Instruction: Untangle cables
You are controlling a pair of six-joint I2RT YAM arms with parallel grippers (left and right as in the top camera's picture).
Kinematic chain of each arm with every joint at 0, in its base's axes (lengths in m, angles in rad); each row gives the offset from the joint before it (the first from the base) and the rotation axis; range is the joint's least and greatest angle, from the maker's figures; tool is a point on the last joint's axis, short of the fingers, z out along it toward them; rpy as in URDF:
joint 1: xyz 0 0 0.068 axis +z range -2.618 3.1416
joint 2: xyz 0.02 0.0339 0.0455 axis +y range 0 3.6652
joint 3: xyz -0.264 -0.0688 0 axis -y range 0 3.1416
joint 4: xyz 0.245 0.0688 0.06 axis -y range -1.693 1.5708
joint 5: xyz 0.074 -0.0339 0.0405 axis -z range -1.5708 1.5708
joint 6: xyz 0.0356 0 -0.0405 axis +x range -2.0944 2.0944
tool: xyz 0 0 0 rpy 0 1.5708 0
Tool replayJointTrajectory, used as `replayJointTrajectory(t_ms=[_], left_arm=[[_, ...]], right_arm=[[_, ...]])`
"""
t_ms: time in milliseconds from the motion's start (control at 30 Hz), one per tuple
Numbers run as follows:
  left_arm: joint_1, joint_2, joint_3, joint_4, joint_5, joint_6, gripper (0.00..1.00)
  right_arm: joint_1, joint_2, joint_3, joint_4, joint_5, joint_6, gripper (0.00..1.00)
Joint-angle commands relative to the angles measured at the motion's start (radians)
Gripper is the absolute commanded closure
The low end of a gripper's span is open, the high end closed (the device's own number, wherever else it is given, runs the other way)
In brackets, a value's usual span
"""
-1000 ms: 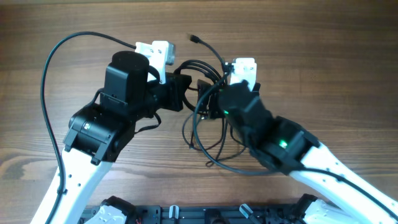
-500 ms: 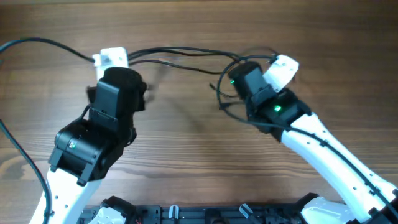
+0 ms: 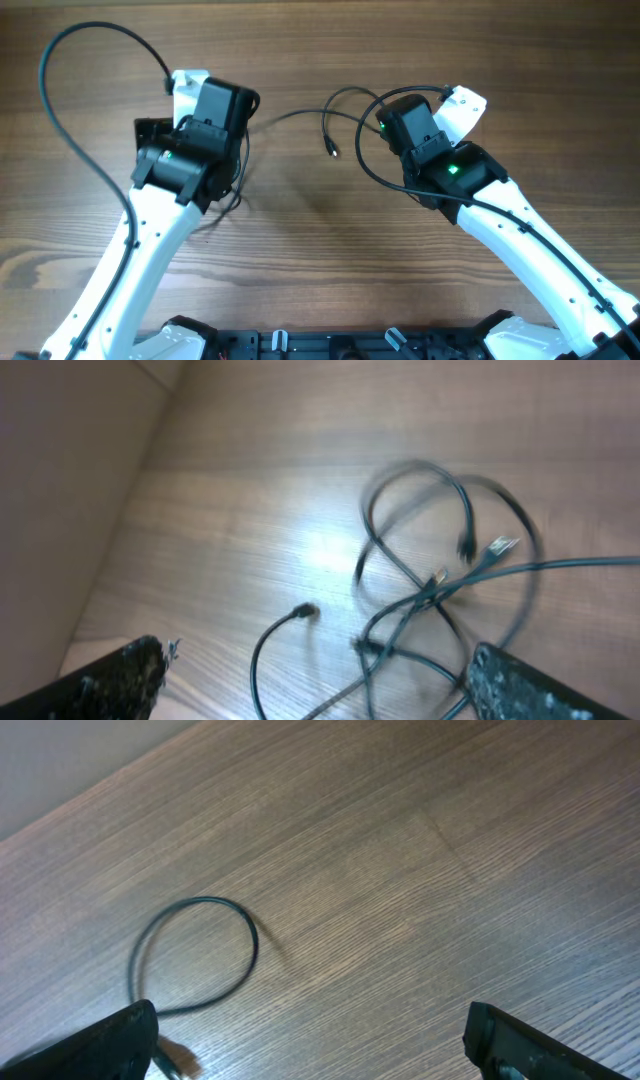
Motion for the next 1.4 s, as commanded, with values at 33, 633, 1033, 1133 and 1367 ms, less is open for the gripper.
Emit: replayJointTrajectory(t_ms=[33,633,1033,1133,1367], left_arm=[[0.005,0.027,-0.001,-0.032,0.154,0.002,0.00],[0.005,0.026,-0.001,-0.023,0.513,-0.134,0.00],[0.003,0.167,-0.158,0.442,0.668,-0.110,0.00],[0.003,0.266,-0.158,0.485,0.694,-0.156,0.00],[0.003,0.435,-0.158,0.554,0.693,-0.077,0.00]], right_arm=[[-0.003,0.006,0.005,0.001,-0.020,-0.017,0.00],[-0.003,0.006,0.005,0.066,-0.289,-0.298,0.00],[-0.004,0.006,0.005,0.052,-0.311,-0.220,0.00],[-0.007,0.006,0.005,0.035,-0.312,-0.143,0.00],[-0.040,0.006,0.005,0.015,-0.351,-0.047,0.00]])
